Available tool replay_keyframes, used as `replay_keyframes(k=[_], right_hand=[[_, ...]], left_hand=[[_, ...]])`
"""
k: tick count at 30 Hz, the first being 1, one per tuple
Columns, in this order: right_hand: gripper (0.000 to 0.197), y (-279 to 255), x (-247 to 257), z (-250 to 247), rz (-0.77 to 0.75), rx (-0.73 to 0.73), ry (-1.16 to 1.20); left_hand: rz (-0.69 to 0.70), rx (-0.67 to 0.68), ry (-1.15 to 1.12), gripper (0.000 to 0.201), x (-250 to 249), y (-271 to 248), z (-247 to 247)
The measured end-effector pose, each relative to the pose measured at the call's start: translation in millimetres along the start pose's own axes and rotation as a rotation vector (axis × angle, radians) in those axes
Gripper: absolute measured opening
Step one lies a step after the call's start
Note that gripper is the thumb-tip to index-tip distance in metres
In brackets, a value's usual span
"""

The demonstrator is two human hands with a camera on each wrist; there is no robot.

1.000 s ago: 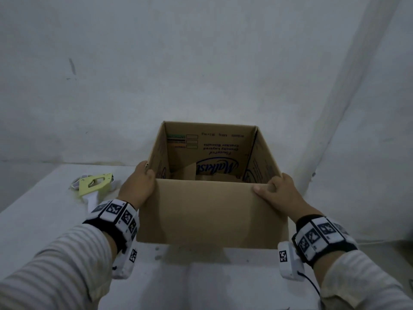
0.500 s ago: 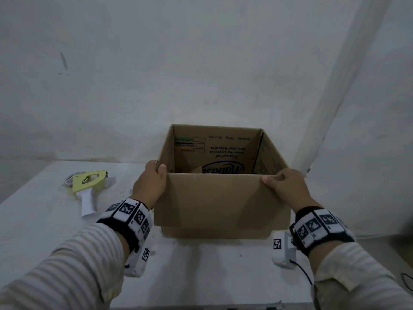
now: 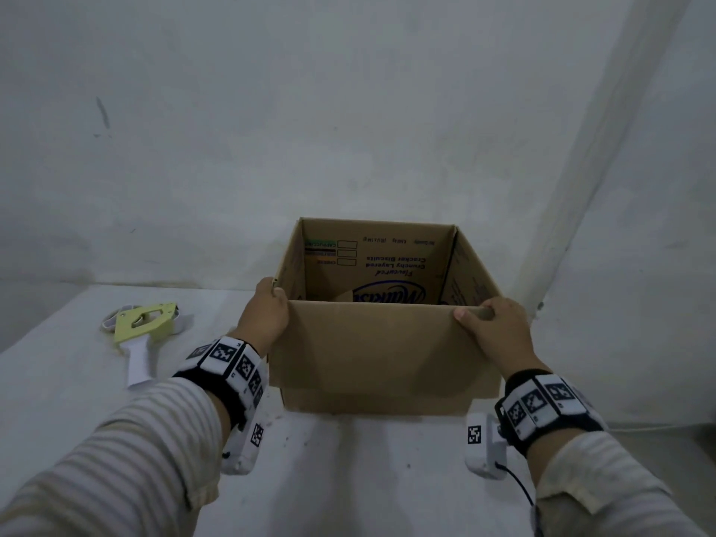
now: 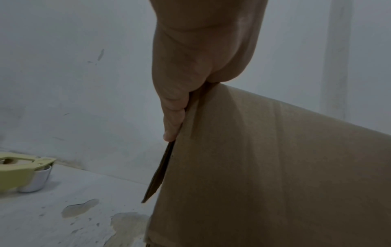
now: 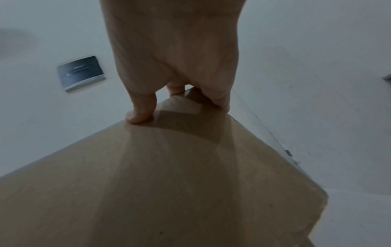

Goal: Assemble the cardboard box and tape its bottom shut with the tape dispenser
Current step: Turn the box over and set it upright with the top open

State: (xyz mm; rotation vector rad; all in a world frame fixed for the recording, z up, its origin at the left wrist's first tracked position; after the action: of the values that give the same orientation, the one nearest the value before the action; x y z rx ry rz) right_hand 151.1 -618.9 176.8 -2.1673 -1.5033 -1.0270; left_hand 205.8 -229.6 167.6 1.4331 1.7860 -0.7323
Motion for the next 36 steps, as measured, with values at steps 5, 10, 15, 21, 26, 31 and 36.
replay_keyframes(k=[5,10,15,21,26,31,36], right_hand=[[0.047,10.9,3.4,2.3,-0.018,-0.009,-0.013],[0.049,25.2,4.0,7.2,-0.021,0.012,-0.018],[0.046,35.9,6.2,11.0,-0.033,0.013,-0.01],[0.037,49.7,7.1,15.4,-0.034,0.016,-0.012],[0.044,60.7,8.1,21.4,-0.029,0.023,0.002],[0.046,74.0,9.7,26.1,-0.03,0.019,-0.004],[0.044,81.8,10.8,29.8,-0.028,0.008,0.018]], left_hand=[[0.011,-0.026,0.009,0.04,-5.7,11.8,4.0],[0.024,-0.046,0.02,0.041,-9.0,24.7,7.9],[0.044,-0.057,0.027,0.039,-12.6,35.6,10.2],[0.073,-0.055,0.041,0.037,-16.7,50.7,15.2],[0.075,-0.07,0.04,0.038,-18.1,63.0,17.3],[0.087,-0.067,0.051,0.039,-21.2,76.0,20.4],[0.077,-0.075,0.059,0.04,-19.9,85.8,21.6]])
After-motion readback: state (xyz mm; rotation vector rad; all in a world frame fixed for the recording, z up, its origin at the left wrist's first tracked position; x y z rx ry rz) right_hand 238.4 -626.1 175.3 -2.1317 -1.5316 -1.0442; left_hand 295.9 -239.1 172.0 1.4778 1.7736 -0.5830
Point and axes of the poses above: each hand's wrist, its own y-axis towards the middle knuckle, its own z-axis out of the palm, x = y × z, the point moved 10 cm from there along y, towards the middle knuckle, and after that the axes turned 1 degree about -y, right-handed, at the moved point
